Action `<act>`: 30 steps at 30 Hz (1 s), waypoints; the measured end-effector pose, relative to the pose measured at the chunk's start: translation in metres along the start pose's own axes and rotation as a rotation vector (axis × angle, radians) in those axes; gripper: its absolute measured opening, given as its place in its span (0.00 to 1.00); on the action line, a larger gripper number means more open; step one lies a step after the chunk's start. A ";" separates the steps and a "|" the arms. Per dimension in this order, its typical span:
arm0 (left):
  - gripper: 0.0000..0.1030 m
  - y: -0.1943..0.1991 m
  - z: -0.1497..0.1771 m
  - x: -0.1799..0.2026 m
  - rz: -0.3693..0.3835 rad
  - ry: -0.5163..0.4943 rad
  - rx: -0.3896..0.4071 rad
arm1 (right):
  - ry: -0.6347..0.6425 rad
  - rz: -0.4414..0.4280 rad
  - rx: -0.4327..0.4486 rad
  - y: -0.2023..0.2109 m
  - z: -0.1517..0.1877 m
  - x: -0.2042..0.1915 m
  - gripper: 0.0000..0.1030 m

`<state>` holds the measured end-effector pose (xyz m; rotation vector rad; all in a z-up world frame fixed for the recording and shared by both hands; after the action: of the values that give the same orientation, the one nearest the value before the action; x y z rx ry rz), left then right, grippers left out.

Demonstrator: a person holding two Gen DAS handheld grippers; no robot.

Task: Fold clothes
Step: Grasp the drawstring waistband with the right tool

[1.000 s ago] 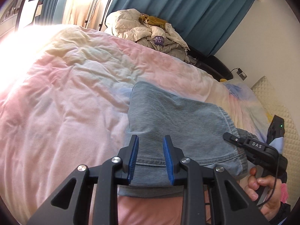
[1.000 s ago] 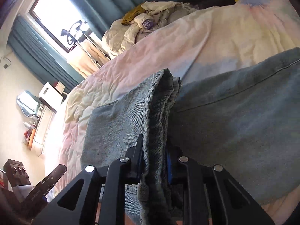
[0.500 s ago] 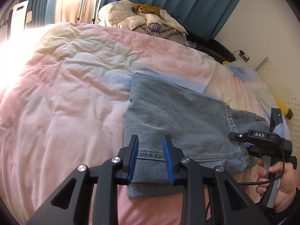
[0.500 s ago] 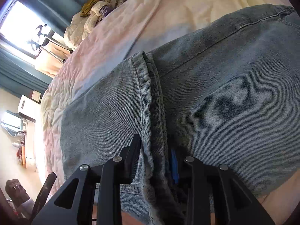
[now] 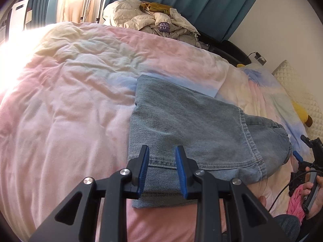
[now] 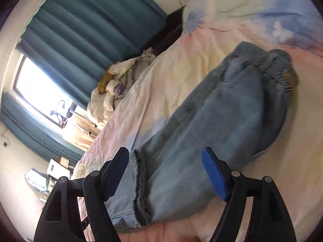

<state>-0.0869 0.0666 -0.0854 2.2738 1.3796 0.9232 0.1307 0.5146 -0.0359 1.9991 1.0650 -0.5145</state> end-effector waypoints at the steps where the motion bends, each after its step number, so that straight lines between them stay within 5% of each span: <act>1: 0.27 0.000 0.001 0.001 0.002 0.001 -0.001 | -0.043 0.033 0.021 0.006 -0.011 0.025 0.74; 6: 0.27 -0.004 0.005 0.003 -0.008 -0.015 -0.016 | -0.131 0.163 0.113 0.004 -0.043 0.114 0.75; 10: 0.27 -0.005 0.007 0.002 -0.025 -0.005 -0.015 | -0.219 0.147 0.102 -0.015 -0.052 0.150 0.75; 15: 0.27 -0.007 0.007 0.002 -0.037 0.000 -0.015 | -0.252 0.056 0.132 -0.049 -0.059 0.149 0.75; 19: 0.27 -0.015 0.011 0.002 -0.042 0.005 -0.039 | -0.251 0.094 0.177 -0.061 -0.062 0.154 0.77; 24: 0.27 -0.020 0.010 0.007 -0.064 -0.041 -0.033 | -0.218 0.181 0.102 -0.087 -0.054 0.162 0.77; 30: 0.27 -0.022 0.007 0.013 -0.067 -0.069 -0.031 | -0.072 0.229 0.116 -0.078 -0.066 0.129 0.44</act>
<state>-0.0920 0.0889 -0.0985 2.2011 1.3929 0.8309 0.1382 0.6582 -0.1165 2.1536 0.7648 -0.5309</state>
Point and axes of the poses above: each gripper's, at about its wrist camera, not at the fingertips, and y roughly against the way its jaws point, x to its right, z to its underside, the point moved 8 cm from there along -y, roughly the way its jaws point, and after that the axes turned 15 degrees about x, right-handed, at the moved point
